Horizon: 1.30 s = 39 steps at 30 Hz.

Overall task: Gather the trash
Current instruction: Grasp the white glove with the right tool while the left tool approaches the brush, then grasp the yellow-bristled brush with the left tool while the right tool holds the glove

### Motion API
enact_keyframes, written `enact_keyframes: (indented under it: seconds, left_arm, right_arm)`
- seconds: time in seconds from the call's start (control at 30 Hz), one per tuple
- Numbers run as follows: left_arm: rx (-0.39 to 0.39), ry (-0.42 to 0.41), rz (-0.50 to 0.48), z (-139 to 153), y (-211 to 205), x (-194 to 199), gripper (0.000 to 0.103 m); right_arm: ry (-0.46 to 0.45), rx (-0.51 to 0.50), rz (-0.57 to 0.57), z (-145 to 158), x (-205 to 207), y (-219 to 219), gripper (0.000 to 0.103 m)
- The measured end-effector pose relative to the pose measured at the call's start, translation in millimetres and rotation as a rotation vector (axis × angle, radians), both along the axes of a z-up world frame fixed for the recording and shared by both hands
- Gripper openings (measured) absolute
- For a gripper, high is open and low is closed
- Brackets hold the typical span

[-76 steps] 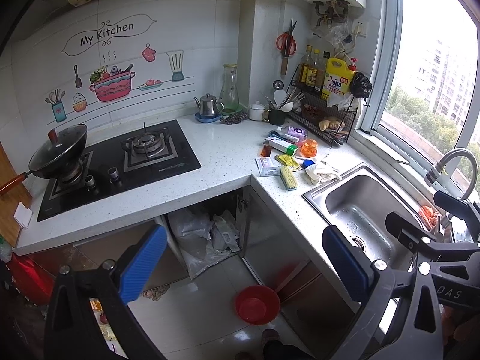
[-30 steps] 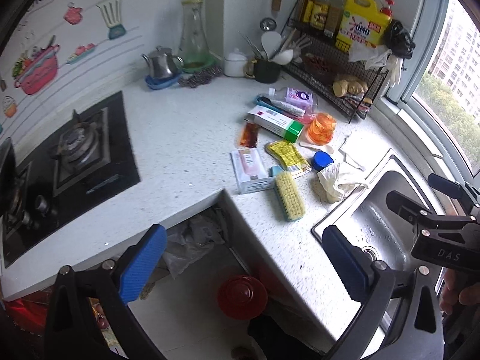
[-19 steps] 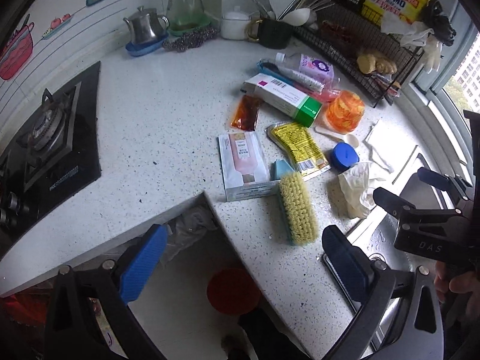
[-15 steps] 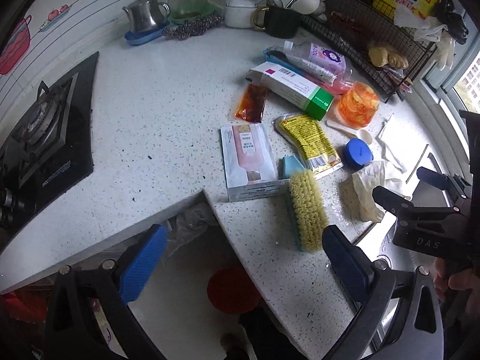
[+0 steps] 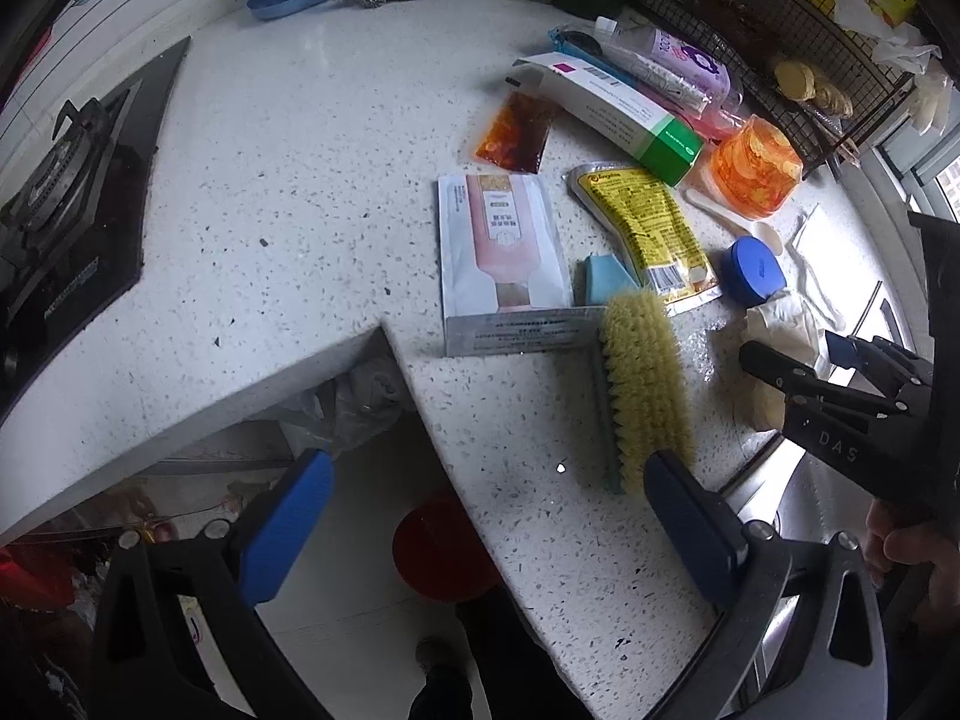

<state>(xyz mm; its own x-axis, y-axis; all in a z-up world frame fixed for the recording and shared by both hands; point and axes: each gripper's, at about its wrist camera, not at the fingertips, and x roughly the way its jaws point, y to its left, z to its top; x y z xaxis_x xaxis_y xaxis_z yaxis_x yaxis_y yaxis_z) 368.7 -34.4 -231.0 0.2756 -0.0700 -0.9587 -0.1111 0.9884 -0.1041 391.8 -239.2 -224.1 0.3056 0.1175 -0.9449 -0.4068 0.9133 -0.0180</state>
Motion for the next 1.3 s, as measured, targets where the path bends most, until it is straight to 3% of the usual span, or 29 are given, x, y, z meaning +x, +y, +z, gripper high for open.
enact_keyframes:
  seconds: [0.03,0.17,0.33,0.63,1.13,1.23,1.3]
  left_arm:
    - [0.004,0.002,-0.001,0,-2,0,0.103]
    - [0.001,-0.005,-0.02,4,-11,-3,0.103]
    - [0.017,0.001,-0.012,4,-23,0,0.103]
    - [0.038,0.042,-0.004,-16,-52,14,0.101]
    - [0.097,0.072,-0.008,-42,-87,57,0.088]
    - [0.098,0.051,-0.013,-38,-96,60,0.066]
    - [0.097,0.048,-0.027,-35,-105,61,0.045]
  right_arm:
    - [0.0,0.001,0.004,1,-1,0,0.039]
    - [0.007,0.027,-0.001,3,-5,-4,0.023]
    - [0.035,0.093,-0.022,11,-14,-15,0.014]
    - [0.016,0.146,-0.106,43,-36,-47,0.013]
    - [0.033,0.182,-0.143,31,-24,-61,0.013]
    - [0.034,0.194,-0.148,33,-25,-63,0.013]
    - [0.031,0.204,-0.15,35,-24,-64,0.013]
